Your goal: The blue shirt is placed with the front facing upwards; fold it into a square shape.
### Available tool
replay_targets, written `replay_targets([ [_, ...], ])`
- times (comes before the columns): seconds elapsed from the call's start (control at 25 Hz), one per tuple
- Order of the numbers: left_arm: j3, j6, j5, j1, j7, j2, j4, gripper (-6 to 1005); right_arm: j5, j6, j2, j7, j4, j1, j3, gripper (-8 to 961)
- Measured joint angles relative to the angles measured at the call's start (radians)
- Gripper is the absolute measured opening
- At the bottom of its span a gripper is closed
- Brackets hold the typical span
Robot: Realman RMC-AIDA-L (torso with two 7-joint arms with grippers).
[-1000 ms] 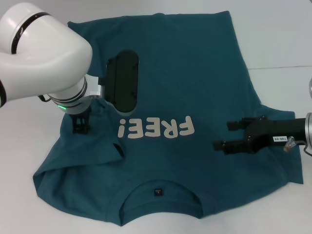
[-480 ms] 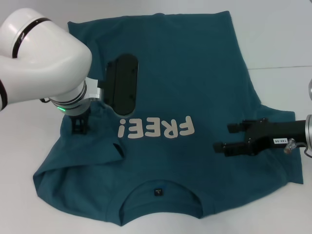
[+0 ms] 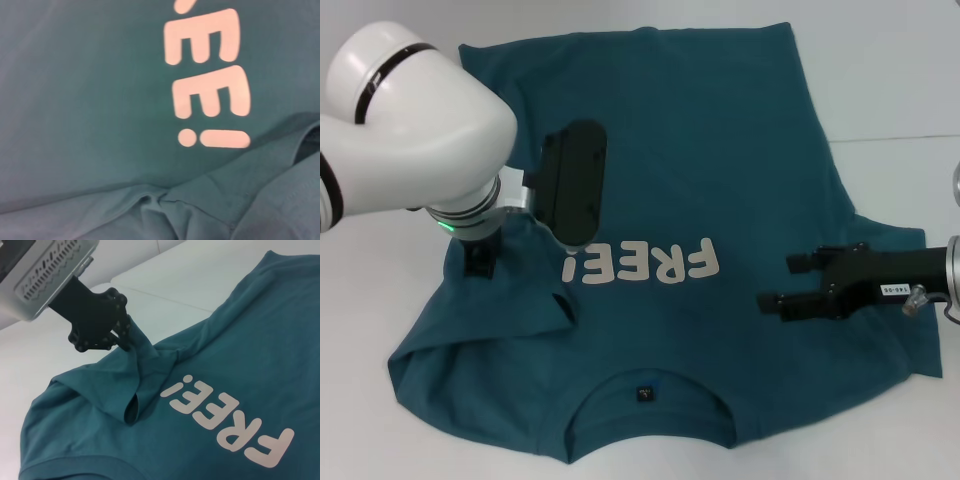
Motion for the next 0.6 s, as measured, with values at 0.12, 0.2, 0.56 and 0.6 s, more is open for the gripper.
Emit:
replay_targets([
  [0.12, 0.019, 0.013, 0.000, 0.000, 0.000, -0.001, 0.000, 89, 0.000, 0.000, 0.000, 0.000, 0.000, -0.001, 0.000, 916],
  [0.2, 0.030, 0.031, 0.000, -0.001, 0.000, -0.001, 0.009, 51, 0.000, 0.000, 0.000, 0.000, 0.000, -0.002, 0.000, 916],
  [0.56, 0.023, 0.177, 0.000, 0.011, 0.024, 0.008, 0.116, 6, 0.001, -0.001, 0.000, 0.000, 0.000, -0.004, 0.000, 916],
  [0.6, 0.016, 0.199, 0.000, 0.014, 0.032, 0.008, 0.132, 6, 0.001, -0.001, 0.000, 0.000, 0.000, -0.004, 0.000, 916],
])
